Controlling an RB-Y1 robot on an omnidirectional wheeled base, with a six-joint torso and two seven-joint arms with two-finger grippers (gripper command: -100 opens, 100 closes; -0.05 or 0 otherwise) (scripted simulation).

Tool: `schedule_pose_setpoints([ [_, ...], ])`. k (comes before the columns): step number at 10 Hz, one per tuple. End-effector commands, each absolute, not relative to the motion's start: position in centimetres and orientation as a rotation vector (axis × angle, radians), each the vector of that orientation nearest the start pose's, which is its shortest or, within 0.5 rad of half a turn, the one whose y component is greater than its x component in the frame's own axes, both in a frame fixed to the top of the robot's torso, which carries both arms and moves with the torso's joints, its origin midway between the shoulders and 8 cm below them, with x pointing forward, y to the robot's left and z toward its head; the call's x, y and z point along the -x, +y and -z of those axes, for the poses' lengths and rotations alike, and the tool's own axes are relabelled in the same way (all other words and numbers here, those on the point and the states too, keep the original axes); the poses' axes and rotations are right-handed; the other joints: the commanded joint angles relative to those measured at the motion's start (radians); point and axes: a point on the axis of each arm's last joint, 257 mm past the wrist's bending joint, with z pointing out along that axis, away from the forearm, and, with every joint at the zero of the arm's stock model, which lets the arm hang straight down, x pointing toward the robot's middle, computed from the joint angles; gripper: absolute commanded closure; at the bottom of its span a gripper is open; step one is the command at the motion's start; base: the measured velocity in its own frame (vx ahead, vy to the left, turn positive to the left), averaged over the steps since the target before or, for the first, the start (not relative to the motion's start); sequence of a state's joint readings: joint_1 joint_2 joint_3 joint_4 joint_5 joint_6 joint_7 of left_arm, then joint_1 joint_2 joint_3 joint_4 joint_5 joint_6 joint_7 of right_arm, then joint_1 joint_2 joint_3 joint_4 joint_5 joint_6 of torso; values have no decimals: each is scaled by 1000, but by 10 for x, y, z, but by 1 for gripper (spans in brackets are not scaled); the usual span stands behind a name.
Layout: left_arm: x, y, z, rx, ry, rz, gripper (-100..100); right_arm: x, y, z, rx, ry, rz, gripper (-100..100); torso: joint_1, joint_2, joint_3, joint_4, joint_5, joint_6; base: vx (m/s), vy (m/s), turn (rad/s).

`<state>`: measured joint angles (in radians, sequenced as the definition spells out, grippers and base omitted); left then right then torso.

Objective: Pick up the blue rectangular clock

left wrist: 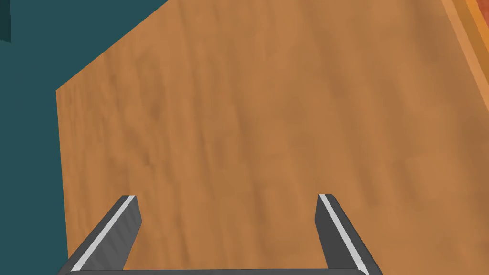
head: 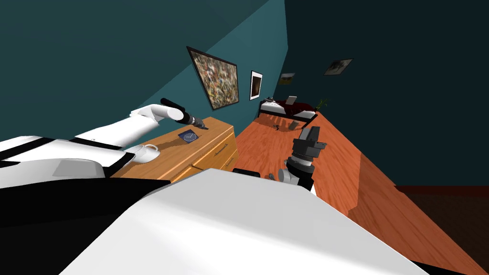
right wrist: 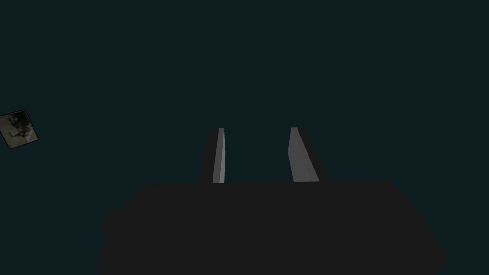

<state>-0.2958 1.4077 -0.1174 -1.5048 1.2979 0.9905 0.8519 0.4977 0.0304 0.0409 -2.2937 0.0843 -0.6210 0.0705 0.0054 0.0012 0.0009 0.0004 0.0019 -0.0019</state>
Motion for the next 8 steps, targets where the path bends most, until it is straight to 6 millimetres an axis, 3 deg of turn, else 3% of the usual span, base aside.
schedule_pose_setpoints([
  [1,-485,531,110,2530,952,864,-100,-322,-253,-52,-496,556,-1254,0,0,0,0,0,0,0,-54,65,-88],
  [3,-477,532,117,2556,959,817,-100,-322,-253,-52,-496,556,-1254,0,0,1,0,0,0,0,-27,49,-23],
  [8,-441,551,116,2780,762,692,-100,-322,-253,-52,-496,556,-1254,0,0,0,0,0,0,0,-39,58,-71],
])
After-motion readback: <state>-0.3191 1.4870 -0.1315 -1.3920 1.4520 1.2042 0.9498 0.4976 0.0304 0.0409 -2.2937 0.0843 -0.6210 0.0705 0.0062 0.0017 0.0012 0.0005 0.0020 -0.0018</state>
